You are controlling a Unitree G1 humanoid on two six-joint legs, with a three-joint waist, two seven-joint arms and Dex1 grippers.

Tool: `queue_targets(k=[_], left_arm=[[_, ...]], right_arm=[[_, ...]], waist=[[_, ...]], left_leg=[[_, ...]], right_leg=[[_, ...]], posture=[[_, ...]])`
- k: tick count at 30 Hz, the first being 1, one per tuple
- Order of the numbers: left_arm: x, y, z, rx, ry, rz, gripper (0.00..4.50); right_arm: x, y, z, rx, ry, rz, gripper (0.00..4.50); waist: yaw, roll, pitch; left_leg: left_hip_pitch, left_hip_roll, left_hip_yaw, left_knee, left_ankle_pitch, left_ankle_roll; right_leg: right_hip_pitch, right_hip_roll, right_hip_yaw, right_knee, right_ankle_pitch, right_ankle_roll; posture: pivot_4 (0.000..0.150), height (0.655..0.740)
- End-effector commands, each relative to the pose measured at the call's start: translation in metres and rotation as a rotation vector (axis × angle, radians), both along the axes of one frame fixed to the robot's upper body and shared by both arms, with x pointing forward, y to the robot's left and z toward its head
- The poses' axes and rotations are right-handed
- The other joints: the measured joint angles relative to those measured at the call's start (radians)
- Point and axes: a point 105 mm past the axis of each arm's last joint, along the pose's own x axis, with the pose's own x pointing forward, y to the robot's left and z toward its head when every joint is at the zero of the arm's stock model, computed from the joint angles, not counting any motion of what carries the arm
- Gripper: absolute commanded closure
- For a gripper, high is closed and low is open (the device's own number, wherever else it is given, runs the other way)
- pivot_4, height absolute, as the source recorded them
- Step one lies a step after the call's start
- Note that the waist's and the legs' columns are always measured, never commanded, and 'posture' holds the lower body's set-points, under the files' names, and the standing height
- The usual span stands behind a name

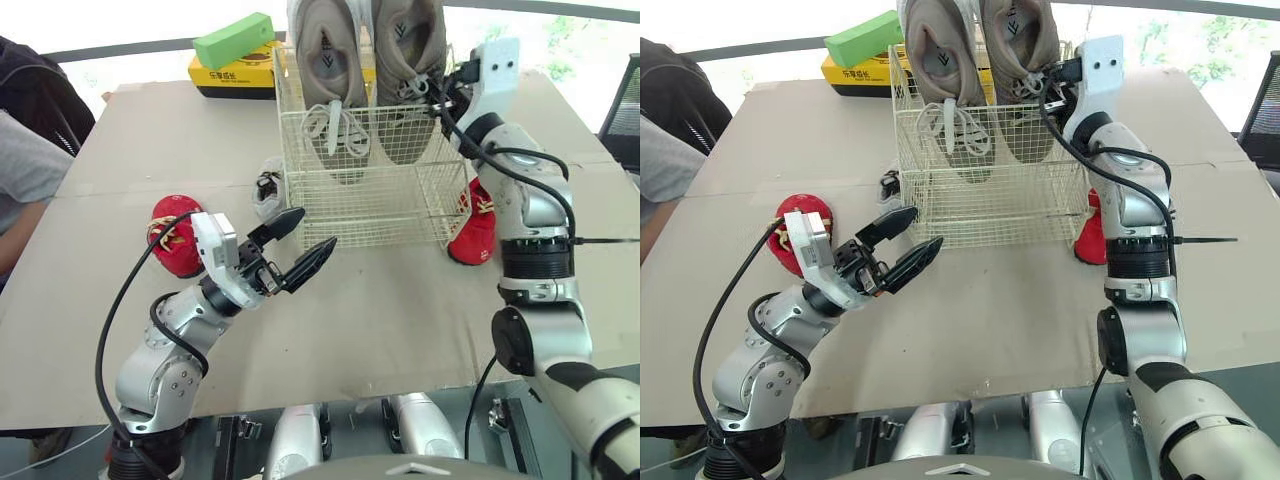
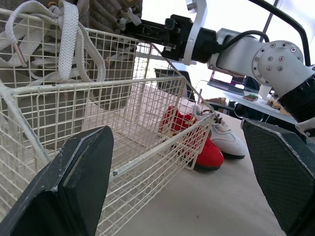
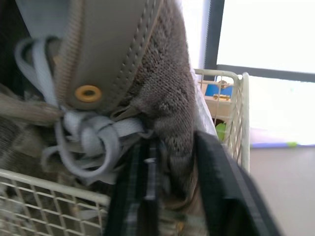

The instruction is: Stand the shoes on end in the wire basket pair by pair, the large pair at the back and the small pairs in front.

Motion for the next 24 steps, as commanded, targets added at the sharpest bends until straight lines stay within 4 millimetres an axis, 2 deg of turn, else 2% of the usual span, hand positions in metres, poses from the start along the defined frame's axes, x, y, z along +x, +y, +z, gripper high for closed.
queue_targets(k=[1, 4, 6, 10, 13, 15, 17, 20, 22, 24], left_arm=[[-0.006, 0.003, 0.010, 0.000, -0.047, 0.007, 0.00], [-0.005, 0.009, 0.009, -0.006, -0.033, 0.039, 0.00], [-0.004, 0.015, 0.008, -0.018, -0.023, 0.076, 0.00], [0.006, 0.039, 0.002, -0.046, 0.012, 0.253, 0.00], [0.027, 0.069, -0.012, 0.004, 0.097, 0.501, 0.00], [0.036, 0.075, -0.016, 0.056, 0.135, 0.557, 0.00], [0.044, 0.072, -0.020, 0.086, 0.174, 0.558, 0.00], [0.069, 0.070, -0.028, 0.158, 0.234, 0.594, 0.00], [0.087, 0.061, -0.028, 0.166, 0.254, 0.582, 0.00], [0.101, 0.056, -0.028, 0.169, 0.262, 0.573, 0.00]], right_arm=[[-0.005, -0.005, -0.003, 0.004, 0.009, 0.000, 1.60], [-0.015, -0.004, 0.004, 0.000, -0.031, 0.047, 0.11], [-0.025, -0.004, 0.012, -0.017, -0.079, 0.088, 0.04], [-0.048, -0.006, 0.028, -0.066, -0.189, 0.166, 0.04], [-0.084, -0.007, 0.031, -0.165, -0.270, 0.336, 0.04], [-0.109, -0.005, 0.025, -0.207, -0.279, 0.478, 0.04], [-0.129, -0.005, 0.016, -0.208, -0.244, 0.591, 0.04], [-0.164, -0.001, -0.012, -0.290, -0.152, 0.757, 0.04], [-0.178, 0.001, -0.026, -0.337, -0.107, 0.785, 0.04], [-0.185, 0.002, -0.032, -0.357, -0.088, 0.779, 0.04]], waist=[[0.004, 0.000, 0.000], [0.017, -0.001, -0.001], [0.023, -0.001, 0.000], [0.029, -0.001, 0.000], [0.038, -0.001, 0.000], [0.041, -0.001, 0.000], [0.046, -0.002, 0.000], [0.053, -0.002, 0.000], [0.051, -0.003, 0.001], [0.049, -0.005, 0.001]], left_leg=[[0.000, 0.000, 0.000, 0.000, 0.000, 0.000], [0.000, 0.000, 0.000, 0.001, 0.000, 0.000], [0.000, -0.001, 0.000, 0.001, 0.000, 0.000], [-0.001, -0.002, 0.000, 0.001, 0.000, 0.000], [-0.001, -0.001, -0.001, 0.001, 0.000, 0.000], [-0.001, -0.001, -0.003, 0.000, 0.000, 0.000], [-0.001, -0.001, -0.006, 0.001, 0.000, 0.000], [-0.001, -0.002, -0.007, 0.001, 0.000, 0.001], [-0.001, -0.003, -0.010, 0.002, 0.000, 0.001], [-0.001, -0.005, -0.011, 0.003, 0.000, 0.001]], right_leg=[[0.000, 0.000, 0.000, 0.000, 0.000, 0.000], [0.000, 0.000, 0.000, 0.000, 0.000, 0.000], [0.000, 0.000, -0.001, 0.000, 0.000, 0.000], [0.000, -0.001, -0.001, -0.001, 0.000, 0.000], [0.000, 0.000, -0.001, -0.001, 0.000, 0.000], [0.000, 0.000, -0.003, 0.000, 0.000, 0.000], [0.002, 0.000, -0.006, -0.001, 0.000, 0.000], [0.003, 0.000, -0.007, -0.001, 0.000, 0.000], [0.005, 0.000, -0.009, -0.002, 0.000, 0.000], [0.005, -0.001, -0.009, -0.001, 0.000, 0.000]], posture=[[0.150, 0.7400], [0.150, 0.7400], [0.150, 0.7400], [0.150, 0.7400], [0.150, 0.7400], [0.150, 0.7400], [0.150, 0.7400], [0.150, 0.7400], [0.150, 0.7400], [0.150, 0.7400]])
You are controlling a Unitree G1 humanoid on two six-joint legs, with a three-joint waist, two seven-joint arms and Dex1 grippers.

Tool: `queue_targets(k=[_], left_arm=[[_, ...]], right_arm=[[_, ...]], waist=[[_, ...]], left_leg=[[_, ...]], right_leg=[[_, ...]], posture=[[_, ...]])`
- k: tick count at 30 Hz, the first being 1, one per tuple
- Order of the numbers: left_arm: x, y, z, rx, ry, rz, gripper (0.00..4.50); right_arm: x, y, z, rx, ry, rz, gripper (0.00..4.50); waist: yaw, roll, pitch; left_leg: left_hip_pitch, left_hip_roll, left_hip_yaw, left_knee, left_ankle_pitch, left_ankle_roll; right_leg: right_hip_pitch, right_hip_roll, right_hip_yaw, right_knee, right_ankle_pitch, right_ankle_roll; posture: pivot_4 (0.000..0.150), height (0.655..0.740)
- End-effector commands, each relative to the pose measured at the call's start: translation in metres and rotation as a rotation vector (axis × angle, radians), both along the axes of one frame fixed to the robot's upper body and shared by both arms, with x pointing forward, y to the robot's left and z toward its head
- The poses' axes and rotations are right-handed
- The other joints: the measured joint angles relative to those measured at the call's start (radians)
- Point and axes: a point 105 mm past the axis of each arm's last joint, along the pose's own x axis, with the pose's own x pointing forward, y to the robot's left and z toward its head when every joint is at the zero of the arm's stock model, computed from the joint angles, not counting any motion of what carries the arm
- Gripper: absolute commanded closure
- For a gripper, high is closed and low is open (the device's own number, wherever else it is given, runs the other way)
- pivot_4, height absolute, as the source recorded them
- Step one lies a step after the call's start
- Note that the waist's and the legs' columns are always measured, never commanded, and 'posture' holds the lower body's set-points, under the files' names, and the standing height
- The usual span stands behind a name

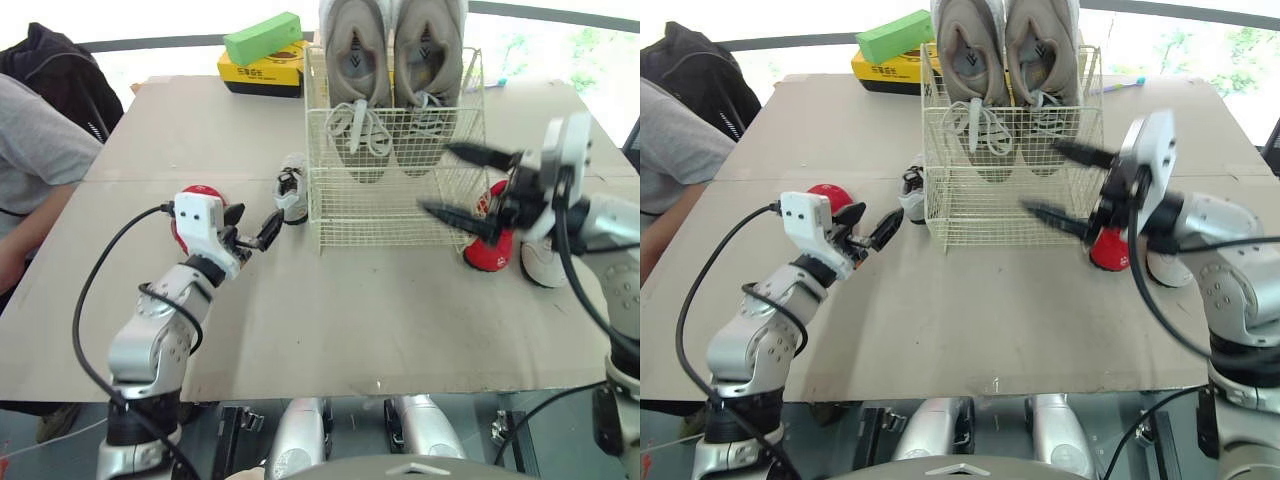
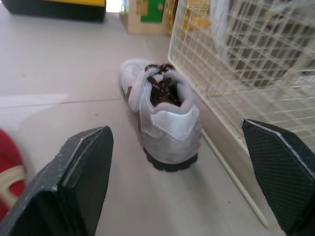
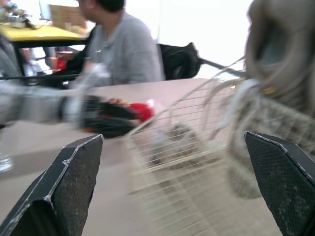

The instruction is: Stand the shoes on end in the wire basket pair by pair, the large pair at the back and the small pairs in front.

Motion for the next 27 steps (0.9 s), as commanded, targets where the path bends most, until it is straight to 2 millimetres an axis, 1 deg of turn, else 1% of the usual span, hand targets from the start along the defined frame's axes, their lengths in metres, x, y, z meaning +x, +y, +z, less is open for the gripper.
queue_targets(k=[1, 3, 6, 8, 9, 10, 12, 13, 14, 16, 18, 19, 21, 22, 23, 24, 25, 27], left_arm=[[0.021, -0.007, -0.001, 0.020, 0.019, 0.006, 0.00], [0.032, -0.009, -0.004, 0.037, 0.037, 0.009, 0.00], [0.042, -0.019, -0.010, 0.047, 0.059, -0.022, 0.00], [0.044, -0.020, -0.014, 0.051, 0.073, -0.022, 0.52], [0.043, -0.021, -0.015, 0.055, 0.073, -0.029, 0.67], [0.040, -0.022, -0.013, 0.053, 0.064, -0.038, 1.36], [0.029, -0.020, -0.005, 0.057, 0.026, -0.050, 1.96], [0.025, -0.018, -0.002, 0.057, 0.013, -0.050, 2.42], [0.019, -0.015, 0.001, 0.050, -0.002, -0.045, 2.85], [0.009, -0.008, 0.009, 0.041, -0.042, -0.017, 3.57], [-0.002, 0.000, 0.020, 0.018, -0.099, 0.017, 4.11], [-0.006, 0.004, 0.027, 0.018, -0.142, 0.038, 4.21], [-0.016, 0.017, 0.046, 0.028, -0.261, 0.111, 4.23], [-0.023, 0.022, 0.067, 0.025, -0.389, 0.123, 4.23], [-0.032, 0.021, 0.085, 0.056, -0.496, 0.098, 4.23], [-0.042, 0.012, 0.099, 0.055, -0.574, -0.009, 4.23], [-0.051, 0.004, 0.109, 0.059, -0.629, -0.097, 4.23], [-0.066, -0.018, 0.117, 0.167, -0.692, -0.346, 4.23]], right_arm=[[-0.020, 0.005, 0.006, -0.021, -0.058, 0.025, 0.04], [-0.026, 0.005, 0.005, -0.021, -0.063, 0.007, 0.04], [-0.035, 0.000, 0.002, -0.030, -0.061, -0.032, 0.04], [-0.040, -0.002, 0.000, -0.039, -0.056, -0.054, 0.00], [-0.044, -0.003, -0.001, -0.035, -0.049, -0.065, 0.00], [-0.049, -0.004, -0.002, -0.027, -0.038, -0.083, 0.00], [-0.055, -0.004, -0.006, -0.023, -0.015, -0.105, 0.00], [-0.057, -0.004, -0.007, -0.023, -0.010, -0.110, 0.00], [-0.057, -0.004, -0.006, -0.012, -0.006, -0.116, 0.00], [-0.056, -0.003, -0.004, 0.013, 0.000, -0.123, 0.00], [-0.054, -0.001, -0.005, 0.008, 0.005, -0.118, 0.00], [-0.053, 0.000, -0.006, 0.003, 0.006, -0.112, 0.00], [-0.048, 0.002, -0.003, 0.004, -0.006, -0.103, 0.00], [-0.041, 0.004, 0.003, 0.018, -0.022, -0.104, 0.00], [-0.035, 0.007, 0.011, 0.037, -0.042, -0.103, 0.00], [-0.030, 0.010, 0.024, 0.057, -0.076, -0.091, 0.00], [-0.027, 0.013, 0.035, 0.065, -0.103, -0.078, 0.00], [-0.021, 0.015, 0.052, -0.025, -0.172, -0.089, 0.00]], waist=[[-0.007, -0.001, 0.000], [-0.007, -0.002, 0.000], [-0.006, -0.003, 0.000], [-0.006, -0.003, 0.000], [-0.003, -0.004, 0.001], [-0.002, -0.004, 0.000], [0.001, -0.005, 0.000], [0.000, -0.005, 0.000], [-0.001, -0.005, 0.000], [-0.007, -0.006, 0.000], [-0.007, -0.006, 0.000], [-0.006, -0.006, 0.000], [-0.006, -0.007, 0.000], [-0.008, -0.007, 0.000], [-0.010, -0.008, 0.001], [-0.009, -0.008, 0.001], [-0.010, -0.009, 0.002], [-0.006, -0.009, 0.002]], left_leg=[[0.000, 0.000, 0.000, 0.000, 0.000, 0.000], [0.000, 0.000, 0.000, 0.000, 0.000, 0.000], [0.000, -0.001, -0.001, 0.000, 0.000, 0.000], [0.000, 0.000, -0.001, 0.000, 0.000, -0.001], [0.000, 0.000, -0.001, 0.000, 0.000, -0.001], [0.000, 0.000, -0.001, 0.000, 0.000, -0.001], [-0.001, 0.000, -0.001, 0.000, 0.000, 0.000], [-0.001, 0.000, -0.001, 0.000, 0.000, -0.001], [-0.001, 0.000, -0.001, 0.000, 0.000, -0.001], [-0.001, 0.001, -0.001, 0.000, 0.002, -0.003], [-0.001, 0.001, -0.001, 0.000, 0.001, -0.002], [0.000, 0.001, -0.001, 0.000, 0.000, -0.001], [0.000, 0.000, -0.001, 0.000, 0.001, -0.001], [0.000, 0.000, -0.001, 0.001, 0.001, -0.002], [0.001, 0.000, -0.001, 0.001, 0.001, -0.002], [0.001, 0.000, -0.001, 0.003, 0.001, -0.001], [0.000, 0.001, -0.001, 0.004, 0.001, -0.001], [0.000, 0.001, -0.001, 0.006, 0.001, -0.001]], right_leg=[[0.000, 0.000, 0.000, 0.000, 0.000, 0.000], [0.000, 0.000, 0.001, 0.000, 0.000, 0.000], [0.000, 0.000, 0.000, 0.001, 0.000, 0.000], [0.000, 0.000, -0.001, 0.000, 0.000, 0.000], [0.000, 0.000, -0.001, 0.000, 0.000, 0.000], [0.000, -0.001, -0.001, 0.001, 0.000, 0.000], [0.000, -0.001, -0.001, 0.001, 0.000, 0.000], [0.000, -0.001, -0.001, 0.000, -0.001, 0.001], [0.000, -0.002, 0.000, 0.000, -0.001, 0.002], [0.000, -0.002, 0.000, 0.000, -0.001, 0.002], [0.000, -0.002, 0.000, 0.001, -0.001, 0.002], [0.000, -0.002, 0.000, 0.001, -0.001, 0.002], [0.000, -0.001, 0.000, 0.001, -0.001, 0.002], [0.000, -0.001, 0.000, 0.001, -0.001, 0.002], [0.000, -0.001, 0.001, 0.001, -0.001, 0.001], [0.000, -0.001, 0.001, 0.002, -0.001, 0.001], [0.001, -0.001, 0.000, 0.002, 0.000, 0.001], [0.001, 0.000, -0.001, 0.002, 0.000, 0.000]], posture=[[0.150, 0.7400], [0.150, 0.7400], [0.150, 0.7400], [0.150, 0.7400], [0.150, 0.7400], [0.150, 0.7400], [0.150, 0.7400], [0.150, 0.7400], [0.150, 0.7400], [0.150, 0.7400], [0.150, 0.7400], [0.150, 0.7400], [0.150, 0.7400], [0.150, 0.7400], [0.150, 0.7400], [0.150, 0.7400], [0.150, 0.7400], [0.150, 0.7400]])
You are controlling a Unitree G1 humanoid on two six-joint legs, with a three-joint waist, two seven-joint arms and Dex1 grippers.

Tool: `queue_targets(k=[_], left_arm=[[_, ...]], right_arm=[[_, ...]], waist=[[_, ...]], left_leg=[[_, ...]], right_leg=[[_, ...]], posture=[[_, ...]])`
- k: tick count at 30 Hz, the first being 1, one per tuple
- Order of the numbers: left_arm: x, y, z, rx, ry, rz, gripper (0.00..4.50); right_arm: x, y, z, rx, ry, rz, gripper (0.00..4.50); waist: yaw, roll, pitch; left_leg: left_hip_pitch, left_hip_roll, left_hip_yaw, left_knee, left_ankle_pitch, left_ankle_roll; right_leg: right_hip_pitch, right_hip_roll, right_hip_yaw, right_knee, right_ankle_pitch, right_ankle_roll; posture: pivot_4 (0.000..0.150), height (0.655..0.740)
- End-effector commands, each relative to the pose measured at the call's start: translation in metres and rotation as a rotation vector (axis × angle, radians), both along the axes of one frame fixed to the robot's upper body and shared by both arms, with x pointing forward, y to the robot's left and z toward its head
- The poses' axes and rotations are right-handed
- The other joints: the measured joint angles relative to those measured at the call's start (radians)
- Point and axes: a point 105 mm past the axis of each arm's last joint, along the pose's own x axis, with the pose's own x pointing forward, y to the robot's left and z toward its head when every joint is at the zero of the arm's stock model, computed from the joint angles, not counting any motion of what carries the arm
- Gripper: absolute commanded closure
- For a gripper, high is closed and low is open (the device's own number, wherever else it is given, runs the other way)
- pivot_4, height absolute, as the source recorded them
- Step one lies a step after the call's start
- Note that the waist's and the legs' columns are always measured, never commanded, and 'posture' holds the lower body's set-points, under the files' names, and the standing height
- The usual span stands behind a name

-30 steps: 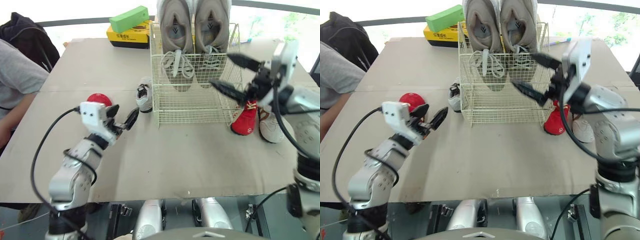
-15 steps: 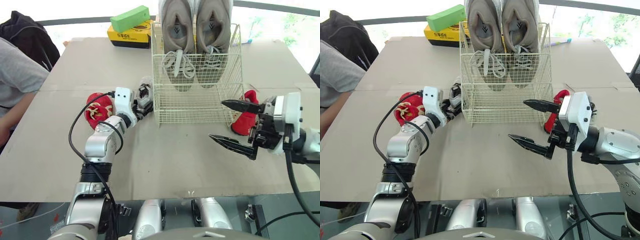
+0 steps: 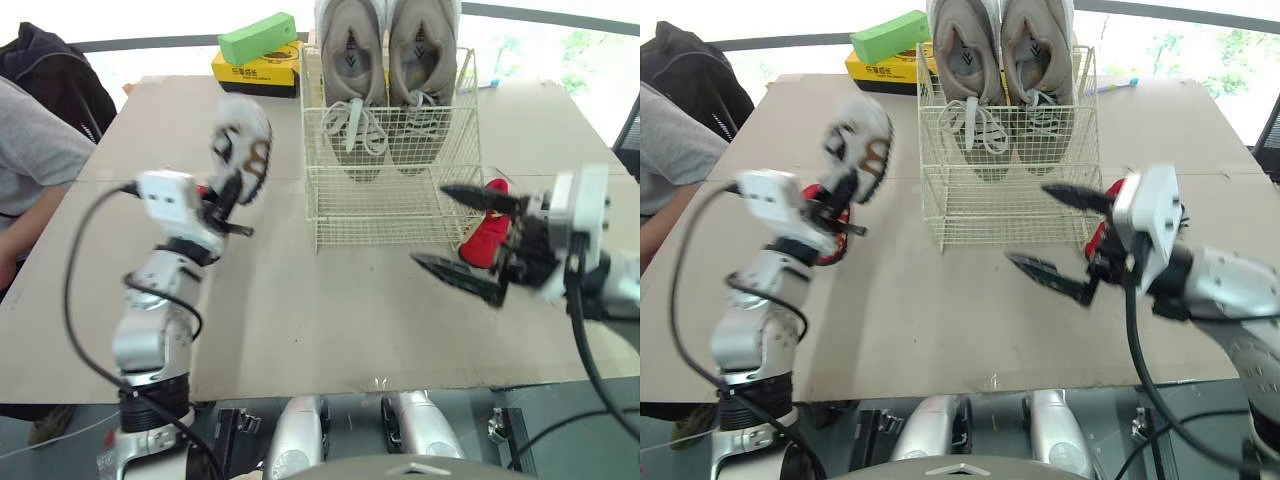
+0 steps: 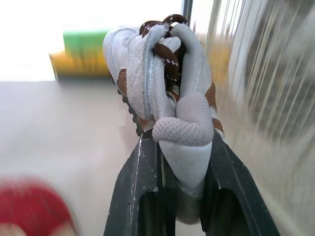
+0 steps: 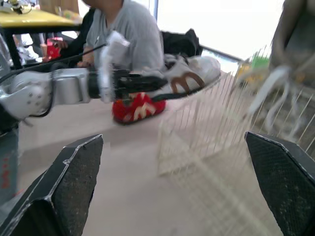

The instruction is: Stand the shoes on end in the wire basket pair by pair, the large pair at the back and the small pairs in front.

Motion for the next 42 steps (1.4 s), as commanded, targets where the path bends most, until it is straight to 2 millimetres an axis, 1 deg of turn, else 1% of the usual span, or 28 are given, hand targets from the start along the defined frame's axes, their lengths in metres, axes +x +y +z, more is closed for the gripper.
queue_targets(k=[1, 2, 4, 5, 7, 9, 11, 12, 14, 17, 18, 21, 24, 25, 27, 28, 29, 30, 31, 33, 34, 35, 36, 38, 39, 40, 41, 42], left_arm=[[-0.038, -0.040, 0.037, 0.273, -0.237, -0.353, 4.23], [-0.039, -0.044, 0.036, 0.330, -0.245, -0.399, 4.23], [-0.045, -0.058, 0.028, 0.519, -0.291, -0.534, 4.23], [-0.045, -0.062, 0.026, 0.583, -0.312, -0.581, 4.23], [-0.042, -0.066, 0.021, 0.698, -0.353, -0.639, 4.23], [-0.038, -0.073, 0.018, 0.863, -0.450, -0.706, 4.23], [-0.033, -0.078, 0.016, 1.004, -0.558, -0.744, 4.23], [-0.031, -0.080, 0.017, 1.049, -0.605, -0.758, 4.23], [-0.027, -0.086, 0.020, 1.107, -0.704, -0.770, 4.23], [-0.024, -0.092, 0.022, 1.147, -0.792, -0.792, 4.23], [-0.022, -0.093, 0.024, 1.153, -0.813, -0.796, 4.23], [-0.016, -0.097, 0.033, 1.159, -0.870, -0.783, 4.23], [-0.015, -0.100, 0.035, 1.162, -0.911, -0.776, 4.23], [-0.016, -0.100, 0.036, 1.164, -0.924, -0.771, 4.23], [-0.016, -0.100, 0.036, 1.166, -0.948, -0.764, 4.23], [-0.017, -0.100, 0.039, 1.174, -0.981, -0.742, 4.23], [-0.017, -0.100, 0.041, 1.176, -1.005, -0.727, 4.23], [-0.017, -0.099, 0.043, 1.177, -1.014, -0.723, 4.23], [-0.018, -0.099, 0.044, 1.177, -1.017, -0.723, 4.23], [-0.019, -0.096, 0.047, 1.124, -0.962, -0.768, 3.16], [-0.020, -0.095, 0.048, 1.090, -0.926, -0.797, 2.84], [-0.020, -0.091, 0.051, 0.973, -0.815, -0.855, 2.52], [-0.018, -0.086, 0.055, 0.803, -0.656, -0.907, 1.86], [-0.017, -0.076, 0.050, 0.497, -0.265, -1.013, 1.04], [-0.019, -0.072, 0.049, 0.359, -0.139, -1.033, 0.52], [-0.020, -0.068, 0.046, 0.224, -0.021, -1.026, 0.49], [-0.025, -0.066, 0.035, 0.128, 0.123, -1.043, 0.49], [-0.030, -0.065, 0.022, 0.075, 0.204, -1.032, 0.49]], right_arm=[[0.005, 0.004, 0.031, -0.122, -0.124, -0.023, 0.00], [0.007, 0.005, 0.038, -0.150, -0.153, -0.031, 0.00], [0.009, 0.010, 0.047, -0.204, -0.065, 0.061, 0.00], [0.014, 0.012, 0.055, -0.220, -0.070, 0.063, 0.00], [0.025, 0.013, 0.062, -0.255, -0.064, 0.045, 0.00], [0.035, 0.017, 0.063, -0.323, -0.030, 0.057, 0.00], [0.046, 0.020, 0.059, -0.402, 0.030, 0.056, 0.00], [0.048, 0.021, 0.054, -0.447, 0.071, 0.074, 0.00], [0.054, 0.021, 0.046, -0.518, 0.111, 0.104, 0.00], [0.071, 0.021, 0.046, -0.532, 0.163, 0.084, 0.00], [0.073, 0.021, 0.045, -0.544, 0.183, 0.092, 0.00], [0.070, 0.020, 0.036, -0.594, 0.258, 0.149, 0.00], [0.076, 0.018, 0.029, -0.603, 0.298, 0.137, 0.00], [0.077, 0.018, 0.028, -0.602, 0.314, 0.139, 0.26], [0.077, 0.017, 0.025, -0.609, 0.332, 0.145, 0.74], [0.076, 0.016, 0.022, -0.614, 0.351, 0.156, 1.16], [0.076, 0.015, 0.021, -0.613, 0.366, 0.162, 1.69], [0.075, 0.015, 0.020, -0.614, 0.373, 0.168, 2.04], [0.074, 0.015, 0.019, -0.615, 0.376, 0.171, 2.55], [0.071, 0.014, 0.019, -0.604, 0.377, 0.179, 3.56], [0.070, 0.014, 0.019, -0.594, 0.381, 0.179, 3.89], [0.069, 0.013, 0.020, -0.566, 0.385, 0.174, 4.17], [0.070, 0.011, 0.022, -0.510, 0.399, 0.159, 4.43], [0.071, 0.006, 0.028, -0.391, 0.434, 0.130, 4.44], [0.071, 0.005, 0.032, -0.324, 0.438, 0.125, 4.44], [0.070, 0.003, 0.037, -0.249, 0.433, 0.125, 4.44], [0.067, 0.002, 0.042, -0.165, 0.430, 0.125, 4.44], [0.065, 0.000, 0.045, -0.083, 0.426, 0.122, 4.44]], waist=[[0.006, 0.001, 0.001], [0.010, 0.002, 0.001], [0.016, 0.002, 0.001], [0.017, 0.002, 0.001], [0.019, 0.002, 0.001], [0.021, 0.003, 0.001], [0.022, 0.004, 0.002], [0.022, 0.004, 0.002], [0.023, 0.004, 0.002], [0.021, 0.005, 0.002], [0.021, 0.005, 0.002], [0.023, 0.005, 0.002], [0.023, 0.005, 0.002], [0.022, 0.005, 0.002], [0.018, 0.006, 0.003], [0.019, 0.007, 0.003], [0.020, 0.007, 0.003], [0.021, 0.007, 0.003], [0.022, 0.007, 0.003], [0.023, 0.007, 0.003], [0.023, 0.007, 0.003], [0.023, 0.007, 0.003], [0.022, 0.008, 0.003], [0.011, 0.007, 0.003], [0.005, 0.008, 0.004], [0.002, 0.008, 0.004], [-0.002, 0.008, 0.004], [-0.004, 0.008, 0.004]], left_leg=[[0.000, 0.000, 0.000, 0.001, 0.000, 0.000], [0.000, 0.000, 0.000, 0.001, 0.000, 0.000], [0.000, -0.001, 0.000, 0.001, -0.001, 0.001], [0.001, -0.001, 0.001, 0.001, -0.001, 0.002], [0.001, 0.000, 0.002, 0.002, -0.002, 0.003], [0.000, 0.000, 0.002, 0.002, -0.002, 0.003], [-0.002, -0.001, 0.003, 0.004, -0.002, 0.004], [-0.005, 0.000, 0.003, 0.006, -0.002, 0.004], [-0.012, 0.001, 0.002, 0.009, -0.003, 0.004], [-0.015, 0.002, 0.003, 0.011, -0.004, 0.006], [-0.016, 0.002, 0.003, 0.011, -0.004, 0.006], [-0.019, 0.003, 0.004, 0.011, -0.004, 0.007], [-0.023, 0.004, 0.003, 0.011, -0.004, 0.007], [-0.028, 0.004, 0.002, 0.013, -0.004, 0.006], [-0.030, 0.004, 0.002, 0.014, -0.003, 0.006], [-0.030, 0.004, 0.002, 0.015, -0.003, 0.005], [-0.030, 0.005, 0.002, 0.015, -0.003, 0.005], [-0.031, 0.005, 0.002, 0.016, -0.003, 0.006], [-0.031, 0.005, 0.001, 0.016, -0.003, 0.006], [-0.033, 0.006, 0.001, 0.019, -0.003, 0.006], [-0.033, 0.006, 0.001, 0.019, -0.003, 0.006], [-0.034, 0.006, 0.001, 0.021, -0.003, 0.006], [-0.035, 0.006, 0.000, 0.022, -0.003, 0.006], [-0.034, 0.006, 0.000, 0.023, -0.003, 0.006], [-0.034, 0.007, -0.001, 0.023, -0.003, 0.006], [-0.034, 0.007, -0.002, 0.023, -0.003, 0.006], [-0.034, 0.007, -0.002, 0.023, -0.003, 0.006], [-0.034, 0.007, -0.004, 0.024, -0.003, 0.006]], right_leg=[[0.001, 0.000, -0.001, 0.000, 0.000, 0.000], [0.001, -0.001, -0.001, -0.001, 0.000, 0.000], [0.002, -0.002, -0.002, -0.002, 0.000, 0.000], [0.002, -0.002, -0.001, -0.002, 0.000, -0.001], [0.002, -0.002, -0.001, -0.003, 0.000, -0.001], [0.002, -0.001, -0.002, -0.003, 0.000, -0.001], [0.000, -0.001, -0.002, -0.002, 0.000, -0.001], [-0.002, 0.000, -0.002, -0.001, 0.000, -0.001], [-0.008, 0.000, -0.003, -0.001, 0.000, 0.000], [-0.010, 0.000, -0.003, -0.001, 0.000, 0.000], [-0.010, -0.001, -0.002, 0.000, 0.000, 0.000], [-0.013, 0.000, -0.004, -0.001, 0.000, 0.000], [-0.017, 0.000, -0.005, 0.000, 0.000, 0.000], [-0.021, 0.000, -0.006, 0.002, 0.000, 0.000], [-0.023, 0.000, -0.006, 0.002, 0.000, 0.000], [-0.023, 0.000, -0.006, 0.002, 0.000, 0.000], [-0.023, 0.000, -0.007, 0.002, 0.000, 0.000], [-0.023, 0.000, -0.008, 0.002, 0.000, 0.000], [-0.023, 0.000, -0.009, 0.002, 0.000, 0.000], [-0.023, -0.001, -0.011, 0.003, 0.000, 0.000], [-0.022, -0.001, -0.011, 0.003, 0.000, 0.000], [-0.022, -0.001, -0.012, 0.004, 0.000, 0.000], [-0.022, -0.001, -0.013, 0.004, 0.000, 0.000], [-0.022, -0.001, -0.013, 0.006, 0.000, 0.001], [-0.022, -0.001, -0.013, 0.007, 0.000, 0.001], [-0.022, -0.002, -0.014, 0.010, 0.000, 0.002], [-0.022, -0.002, -0.014, 0.011, 0.000, 0.002], [-0.023, -0.005, -0.016, 0.014, -0.001, 0.002]], posture=[[0.150, 0.7400], [0.150, 0.7400], [0.150, 0.7400], [0.150, 0.7400], [0.150, 0.7400], [0.150, 0.7400], [0.150, 0.7400], [0.150, 0.7400], [0.150, 0.7400], [0.150, 0.7400], [0.150, 0.7400], [0.150, 0.7400], [0.150, 0.7400], [0.150, 0.7400], [0.150, 0.7400], [0.150, 0.7400], [0.150, 0.7400], [0.150, 0.7400], [0.150, 0.7400], [0.150, 0.7400], [0.150, 0.7400], [0.150, 0.7400], [0.150, 0.7400], [0.150, 0.7400], [0.150, 0.7400], [0.150, 0.7400], [0.150, 0.7400], [0.150, 0.7400]])
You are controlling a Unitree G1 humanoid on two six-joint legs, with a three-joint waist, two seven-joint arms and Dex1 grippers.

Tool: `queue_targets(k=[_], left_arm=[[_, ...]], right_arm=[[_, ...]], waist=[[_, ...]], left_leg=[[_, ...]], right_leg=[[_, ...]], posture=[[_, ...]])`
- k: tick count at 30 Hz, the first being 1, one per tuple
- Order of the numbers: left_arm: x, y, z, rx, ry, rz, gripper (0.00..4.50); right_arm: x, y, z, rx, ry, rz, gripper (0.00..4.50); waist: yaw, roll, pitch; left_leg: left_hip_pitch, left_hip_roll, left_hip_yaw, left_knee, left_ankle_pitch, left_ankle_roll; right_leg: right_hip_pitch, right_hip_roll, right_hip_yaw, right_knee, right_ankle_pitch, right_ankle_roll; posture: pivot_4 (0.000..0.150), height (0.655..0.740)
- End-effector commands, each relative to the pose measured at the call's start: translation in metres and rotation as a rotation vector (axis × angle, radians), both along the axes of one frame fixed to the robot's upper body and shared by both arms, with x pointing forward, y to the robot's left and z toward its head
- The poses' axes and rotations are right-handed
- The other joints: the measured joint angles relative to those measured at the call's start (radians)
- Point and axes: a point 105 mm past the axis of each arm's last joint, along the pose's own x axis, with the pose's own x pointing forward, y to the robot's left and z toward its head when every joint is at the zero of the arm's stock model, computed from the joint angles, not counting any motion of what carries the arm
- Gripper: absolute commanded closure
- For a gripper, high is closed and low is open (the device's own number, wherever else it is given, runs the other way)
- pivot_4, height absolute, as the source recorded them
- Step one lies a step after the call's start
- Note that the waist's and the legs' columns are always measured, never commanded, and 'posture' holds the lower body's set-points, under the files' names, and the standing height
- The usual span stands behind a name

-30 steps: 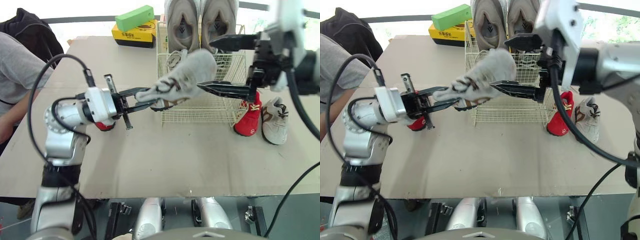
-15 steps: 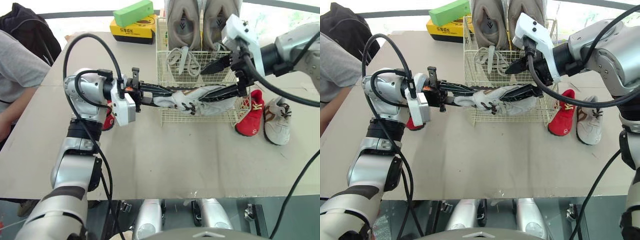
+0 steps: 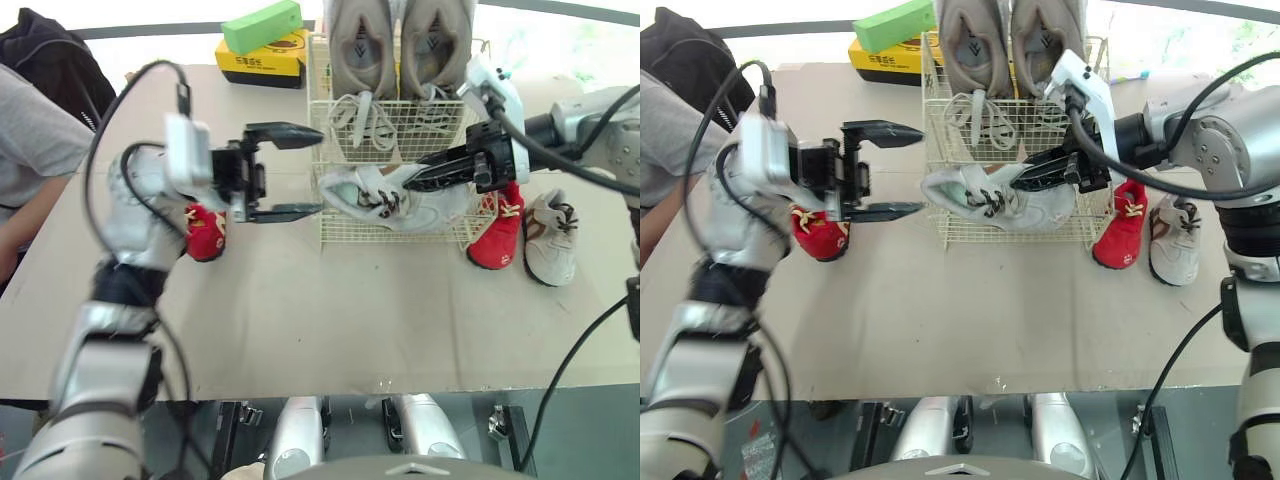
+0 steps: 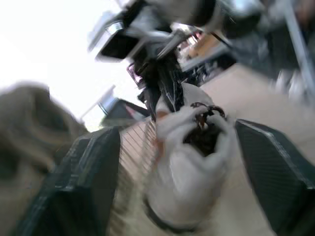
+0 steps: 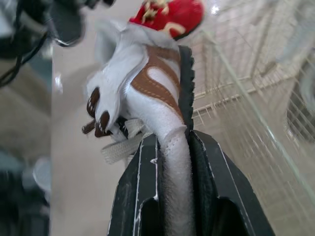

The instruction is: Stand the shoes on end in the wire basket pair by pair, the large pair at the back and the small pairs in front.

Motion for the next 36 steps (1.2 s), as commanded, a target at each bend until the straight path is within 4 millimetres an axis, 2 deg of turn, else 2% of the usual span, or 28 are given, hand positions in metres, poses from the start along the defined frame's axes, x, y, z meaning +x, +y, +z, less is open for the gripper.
queue_targets(k=[1, 2, 4, 7, 11, 14, 21, 24, 25, 26, 29, 32, 34, 36], left_arm=[[-0.017, -0.008, -0.016, -0.131, 0.361, -0.005, 0.49], [-0.024, -0.011, -0.024, -0.185, 0.464, -0.013, 0.49], [-0.033, -0.025, -0.034, -0.247, 0.546, 0.000, 0.49], [-0.038, -0.042, -0.033, -0.352, 0.633, -0.015, 0.49], [-0.029, -0.053, -0.028, -0.422, 0.674, -0.008, 0.49], [-0.019, -0.052, -0.023, -0.447, 0.687, -0.001, 0.49], [-0.009, -0.060, -0.007, -0.389, 0.648, -0.088, 2.63], [-0.005, -0.057, 0.001, -0.348, 0.604, -0.090, 3.88], [-0.002, -0.057, 0.006, -0.330, 0.574, -0.084, 4.22], [0.002, -0.056, 0.013, -0.299, 0.526, -0.072, 4.48], [0.019, -0.045, 0.034, -0.214, 0.351, 0.012, 4.50], [0.034, -0.036, 0.051, -0.127, 0.179, 0.081, 4.50], [0.048, -0.033, 0.061, -0.060, 0.033, 0.152, 4.50], [0.058, -0.032, 0.059, 0.013, -0.088, 0.204, 4.50]], right_arm=[[-0.015, -0.007, 0.030, 0.238, -0.116, -0.065, 4.44], [-0.018, -0.007, 0.027, 0.296, -0.138, -0.098, 4.44], [-0.024, -0.004, 0.022, 0.405, -0.145, -0.148, 4.44], [-0.030, 0.003, 0.013, 0.481, -0.133, -0.217, 4.45], [-0.037, 0.013, 0.001, 0.504, -0.102, -0.241, 4.45], [-0.044, 0.016, 0.003, 0.536, -0.103, -0.235, 4.45], [-0.049, 0.014, 0.004, 0.570, -0.110, -0.274, 4.45], [-0.051, 0.012, 0.010, 0.604, -0.159, -0.300, 4.45], [-0.053, 0.010, 0.013, 0.593, -0.209, -0.313, 3.43], [-0.051, 0.004, 0.013, 0.547, -0.283, -0.367, 3.21], [-0.064, -0.007, 0.014, 0.472, -0.471, -0.393, 1.76], [-0.080, -0.019, 0.008, 0.442, -0.562, -0.382, 0.45], [-0.086, -0.033, -0.002, 0.385, -0.585, -0.424, 0.45], [-0.092, -0.040, -0.016, 0.311, -0.578, -0.452, 0.45]], waist=[[-0.004, 0.000, -0.001], [-0.003, 0.000, -0.001], [0.000, 0.000, -0.001], [0.015, 0.000, 0.000], [0.025, 0.001, 0.000], [0.024, 0.001, 0.000], [0.021, 0.001, 0.000], [0.022, 0.001, 0.000], [0.021, 0.001, 0.000], [0.022, 0.001, 0.000], [0.026, 0.001, 0.000], [0.024, 0.001, 0.000], [0.029, 0.001, 0.000], [0.030, 0.001, 0.000]], left_leg=[[0.000, 0.000, -0.002, 0.001, 0.000, 0.000], [0.002, 0.000, -0.004, -0.001, 0.001, -0.002], [0.002, 0.000, -0.007, 0.000, 0.001, -0.002], [0.001, -0.003, -0.011, 0.002, 0.004, -0.006], [0.007, -0.005, -0.012, 0.002, 0.008, -0.004], [0.014, -0.007, -0.011, 0.001, 0.008, -0.004], [0.016, -0.010, -0.012, -0.002, 0.008, -0.004], [0.016, -0.010, -0.012, -0.002, 0.008, -0.004], [0.016, -0.010, -0.012, -0.002, 0.008, -0.004], [0.016, -0.010, -0.012, -0.002, 0.008, -0.004], [0.015, -0.011, -0.013, -0.002, 0.008, -0.004], [0.015, -0.011, -0.014, -0.003, 0.008, -0.004], [0.015, -0.012, -0.014, -0.004, 0.008, -0.004], [0.014, -0.012, -0.014, -0.004, 0.008, -0.004]], right_leg=[[0.000, -0.003, -0.001, 0.001, 0.000, 0.000], [0.002, -0.004, -0.003, 0.002, 0.000, 0.000], [0.004, -0.004, -0.006, 0.002, 0.000, 0.000], [0.004, -0.006, -0.011, 0.005, 0.001, -0.001], [0.011, 0.000, -0.011, 0.003, 0.002, -0.004], [0.019, 0.002, -0.009, 0.002, 0.002, -0.004], [0.019, 0.004, -0.009, 0.003, 0.002, -0.004], [0.019, 0.004, -0.008, 0.002, 0.002, -0.004], [0.019, 0.004, -0.008, 0.002, 0.002, -0.004], [0.019, 0.004, -0.008, 0.002, 0.002, -0.004], [0.019, 0.004, -0.009, 0.001, 0.002, -0.004], [0.019, 0.004, -0.009, -0.001, 0.002, -0.004], [0.019, 0.004, -0.009, -0.002, 0.002, -0.004], [0.019, 0.004, -0.010, -0.004, 0.002, -0.004]], posture=[[0.150, 0.7400], [0.150, 0.7400], [0.150, 0.7400], [0.150, 0.7400], [0.150, 0.7400], [0.150, 0.7400], [0.150, 0.7400], [0.150, 0.7400], [0.150, 0.7400], [0.150, 0.7400], [0.150, 0.7400], [0.150, 0.7400], [0.150, 0.7400], [0.150, 0.7400]])
